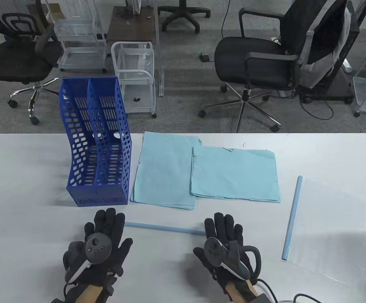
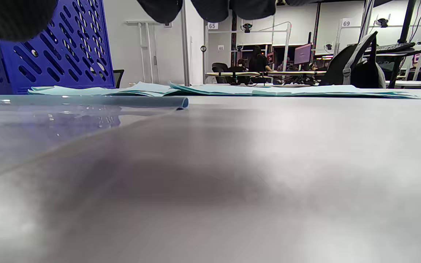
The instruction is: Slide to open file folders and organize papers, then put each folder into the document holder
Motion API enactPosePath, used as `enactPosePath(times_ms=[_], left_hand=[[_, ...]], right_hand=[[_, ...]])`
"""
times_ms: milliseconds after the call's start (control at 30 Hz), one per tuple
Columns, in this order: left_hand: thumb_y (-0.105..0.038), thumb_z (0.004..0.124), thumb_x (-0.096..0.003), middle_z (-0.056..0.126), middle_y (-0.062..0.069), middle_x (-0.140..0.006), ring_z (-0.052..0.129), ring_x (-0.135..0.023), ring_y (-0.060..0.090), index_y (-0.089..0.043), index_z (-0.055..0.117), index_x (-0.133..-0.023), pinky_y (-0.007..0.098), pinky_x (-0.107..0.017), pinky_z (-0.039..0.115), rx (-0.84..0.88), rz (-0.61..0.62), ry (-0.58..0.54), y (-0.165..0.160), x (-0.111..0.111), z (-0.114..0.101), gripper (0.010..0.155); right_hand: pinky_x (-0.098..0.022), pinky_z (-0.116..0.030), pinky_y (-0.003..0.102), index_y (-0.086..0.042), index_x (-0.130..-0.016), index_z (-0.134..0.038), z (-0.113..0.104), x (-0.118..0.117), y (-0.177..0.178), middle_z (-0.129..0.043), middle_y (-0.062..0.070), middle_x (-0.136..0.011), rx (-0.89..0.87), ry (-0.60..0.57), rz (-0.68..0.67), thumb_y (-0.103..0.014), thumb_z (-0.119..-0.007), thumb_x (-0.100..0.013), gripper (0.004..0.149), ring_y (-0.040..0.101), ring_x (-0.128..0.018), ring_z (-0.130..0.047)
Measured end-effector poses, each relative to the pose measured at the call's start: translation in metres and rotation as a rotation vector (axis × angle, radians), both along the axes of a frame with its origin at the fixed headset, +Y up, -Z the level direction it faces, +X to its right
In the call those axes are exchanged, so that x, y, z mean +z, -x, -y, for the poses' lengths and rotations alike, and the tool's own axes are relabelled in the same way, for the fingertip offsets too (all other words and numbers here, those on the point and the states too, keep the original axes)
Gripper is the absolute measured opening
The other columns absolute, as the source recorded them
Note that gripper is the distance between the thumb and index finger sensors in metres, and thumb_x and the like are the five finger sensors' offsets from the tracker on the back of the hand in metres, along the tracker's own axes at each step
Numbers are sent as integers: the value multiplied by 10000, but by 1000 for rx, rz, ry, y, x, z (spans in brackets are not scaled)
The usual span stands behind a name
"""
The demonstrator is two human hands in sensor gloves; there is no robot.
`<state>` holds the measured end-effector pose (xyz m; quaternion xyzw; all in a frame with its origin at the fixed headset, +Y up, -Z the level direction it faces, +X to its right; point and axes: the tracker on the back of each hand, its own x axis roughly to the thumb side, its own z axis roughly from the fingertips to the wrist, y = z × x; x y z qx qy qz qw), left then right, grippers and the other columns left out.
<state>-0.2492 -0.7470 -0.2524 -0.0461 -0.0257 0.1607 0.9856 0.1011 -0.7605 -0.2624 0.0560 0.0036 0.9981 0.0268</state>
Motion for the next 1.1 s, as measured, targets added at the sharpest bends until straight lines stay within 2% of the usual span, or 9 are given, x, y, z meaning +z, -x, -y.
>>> enactPosePath(times_ms=[267, 333, 400, 467, 600, 833, 867, 967, 1100], left_hand=[[-618, 722, -474, 296, -177, -1258, 232, -1204, 132, -445, 394, -1147, 498, -844, 236, -42, 22, 24, -9, 1, 2, 768], [-613, 729, -473, 308, -175, -1259, 242, -1206, 135, -443, 403, -1145, 500, -844, 239, -40, 35, -14, -13, 2, 0, 767], [-600, 755, -467, 401, -146, -1261, 293, -1212, 137, -422, 457, -1143, 506, -845, 258, -33, 51, -68, -20, 3, -5, 760], [-588, 788, -458, 475, -123, -1245, 347, -1217, 140, -409, 509, -1134, 507, -851, 286, -40, 71, -97, -30, 0, -11, 753], [-549, 851, -443, 582, -95, -1207, 527, -1181, 203, -385, 600, -1112, 498, -854, 483, -127, 116, -100, -57, -14, -20, 732], [-490, 886, -431, 649, -106, -1141, 643, -1098, 205, -405, 639, -1079, 521, -802, 572, -382, 155, 136, -103, -66, -4, 699], [-490, 884, -433, 638, -121, -1146, 630, -1104, 199, -419, 627, -1081, 523, -801, 570, -440, 163, 201, -110, -78, 2, 700], [-469, 869, -444, 642, -136, -1145, 639, -1101, 188, -433, 628, -1073, 523, -797, 577, -505, 184, 321, -120, -96, 12, 674], [-418, 882, -449, 692, -124, -1094, 712, -1033, 199, -421, 695, -1010, 505, -761, 635, -506, 236, 363, -126, -105, 10, 591]], right_hand=[[-755, -352, 585, -281, -1057, -325, -4, -1, -2, -276, 69, -1175, -2, 7, 17, -728, -638, -345, 897, 399, -1077, -328], [-756, -352, 585, -281, -1057, -324, -7, -1, -4, -274, 70, -1176, -15, -2, 23, -728, -638, -346, 896, 398, -1078, -327], [-755, -353, 585, -281, -1057, -326, -11, -1, -6, -277, 71, -1175, -28, -12, 30, -728, -639, -346, 896, 399, -1078, -328], [-756, -354, 585, -279, -1057, -326, -14, -1, -9, -277, 71, -1176, -42, -23, 39, -726, -640, -346, 897, 400, -1077, -328], [-755, -355, 584, -276, -1057, -328, -16, -1, -15, -282, 75, -1175, -55, -15, 52, -723, -643, -348, 896, 402, -1076, -331], [-755, -355, 585, -276, -1057, -332, -16, 0, -19, -289, 76, -1175, -69, -1, 55, -721, -645, -349, 893, 401, -1076, -333], [-754, -355, 585, -276, -1057, -333, -16, 0, -19, -288, 75, -1176, -69, 2, 53, -721, -644, -349, 893, 402, -1076, -331], [-754, -355, 586, -277, -1057, -333, -16, 0, -20, -288, 75, -1175, -72, 6, 52, -721, -644, -348, 893, 400, -1076, -333], [-754, -355, 588, -278, -1058, -334, -16, 0, -22, -289, 75, -1175, -84, 7, 58, -720, -644, -350, 890, 401, -1076, -333]])
